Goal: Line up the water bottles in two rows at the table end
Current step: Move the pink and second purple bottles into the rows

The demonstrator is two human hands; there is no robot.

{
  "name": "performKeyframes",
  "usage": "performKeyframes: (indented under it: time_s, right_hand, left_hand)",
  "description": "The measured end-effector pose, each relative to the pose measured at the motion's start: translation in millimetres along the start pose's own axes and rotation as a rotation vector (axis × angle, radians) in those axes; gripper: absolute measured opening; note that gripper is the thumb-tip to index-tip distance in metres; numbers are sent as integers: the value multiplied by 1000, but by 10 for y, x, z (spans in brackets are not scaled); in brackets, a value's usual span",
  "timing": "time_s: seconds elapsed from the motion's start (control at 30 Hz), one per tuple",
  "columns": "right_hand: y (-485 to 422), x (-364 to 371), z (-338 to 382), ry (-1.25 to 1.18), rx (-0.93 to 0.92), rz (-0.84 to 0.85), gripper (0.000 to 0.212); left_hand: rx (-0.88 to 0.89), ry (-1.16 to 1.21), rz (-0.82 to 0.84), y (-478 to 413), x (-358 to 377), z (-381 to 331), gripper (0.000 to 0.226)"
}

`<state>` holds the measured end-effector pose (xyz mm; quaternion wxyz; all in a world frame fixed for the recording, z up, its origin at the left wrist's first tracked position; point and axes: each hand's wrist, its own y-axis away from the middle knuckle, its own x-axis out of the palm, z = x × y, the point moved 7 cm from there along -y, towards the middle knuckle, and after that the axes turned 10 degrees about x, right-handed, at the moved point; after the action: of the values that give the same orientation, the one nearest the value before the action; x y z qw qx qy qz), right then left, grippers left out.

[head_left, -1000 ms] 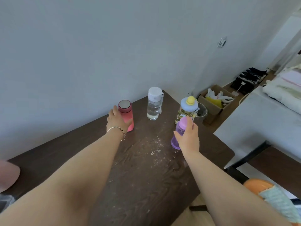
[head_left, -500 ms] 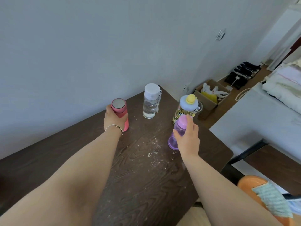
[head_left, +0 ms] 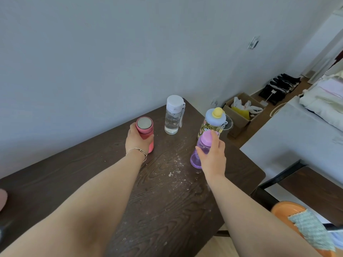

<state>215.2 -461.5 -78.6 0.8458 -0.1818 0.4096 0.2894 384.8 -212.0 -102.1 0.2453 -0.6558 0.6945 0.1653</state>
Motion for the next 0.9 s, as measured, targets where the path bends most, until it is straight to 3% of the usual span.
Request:
performKeyframes:
  time_s: [0.37,0.9]
  right_hand:
    - [346,-262,384,-67,-147,68,80]
    - [1844,-465,584,-142,-301,296,78]
  left_hand:
    - [-6,30,-55,594,-375,-220,67]
    - [-134,41,-210,2442,-1540,-56,67]
